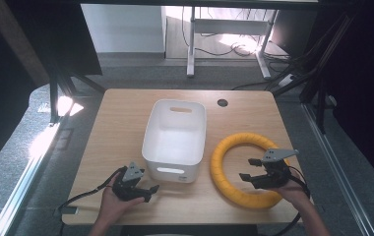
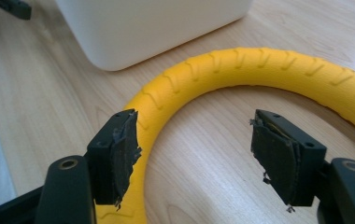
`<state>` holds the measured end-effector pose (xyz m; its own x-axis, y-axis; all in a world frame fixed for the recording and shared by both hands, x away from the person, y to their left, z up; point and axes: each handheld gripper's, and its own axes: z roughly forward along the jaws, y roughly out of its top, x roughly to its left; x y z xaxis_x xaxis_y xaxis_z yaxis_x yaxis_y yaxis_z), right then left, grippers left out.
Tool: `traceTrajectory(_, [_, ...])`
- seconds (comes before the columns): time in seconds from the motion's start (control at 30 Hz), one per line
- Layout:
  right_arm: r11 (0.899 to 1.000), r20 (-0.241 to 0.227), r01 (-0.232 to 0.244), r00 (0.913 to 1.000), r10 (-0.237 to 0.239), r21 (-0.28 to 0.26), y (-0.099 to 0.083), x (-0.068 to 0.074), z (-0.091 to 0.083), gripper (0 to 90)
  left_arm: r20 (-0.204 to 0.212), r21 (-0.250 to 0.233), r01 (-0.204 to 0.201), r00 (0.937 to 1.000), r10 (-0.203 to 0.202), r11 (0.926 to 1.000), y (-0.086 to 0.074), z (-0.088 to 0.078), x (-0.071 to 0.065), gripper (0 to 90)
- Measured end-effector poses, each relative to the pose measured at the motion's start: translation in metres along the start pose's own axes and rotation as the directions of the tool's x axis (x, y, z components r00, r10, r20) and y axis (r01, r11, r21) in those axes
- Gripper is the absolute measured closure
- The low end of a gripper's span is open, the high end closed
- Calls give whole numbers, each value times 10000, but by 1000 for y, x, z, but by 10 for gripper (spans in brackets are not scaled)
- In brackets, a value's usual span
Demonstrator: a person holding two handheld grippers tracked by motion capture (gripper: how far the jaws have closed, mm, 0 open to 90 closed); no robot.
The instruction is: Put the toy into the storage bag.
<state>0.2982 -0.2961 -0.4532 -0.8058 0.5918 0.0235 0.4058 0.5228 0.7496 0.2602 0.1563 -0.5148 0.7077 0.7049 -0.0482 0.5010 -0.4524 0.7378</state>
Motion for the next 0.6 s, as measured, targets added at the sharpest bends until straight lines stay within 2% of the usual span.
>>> traceTrajectory(0.2, [9979, -449, 436, 9981, -414, 486, 8, 8, 4, 311, 35, 66, -130, 9999, 130, 9999, -2, -2, -3, 187])
traceTrajectory(0.33, [9955, -772, 577, 9957, -518, 757, 9, 11, 10, 311, -11, 142, -203, 9998, 203, 9997, -4, -3, -5, 185])
traceTrajectory(0.6, [9833, -1159, 947, 9903, -771, 1551, 7, 20, 22, 306, -53, 262, -236, 9997, 237, 9994, -7, -3, -10, 180])
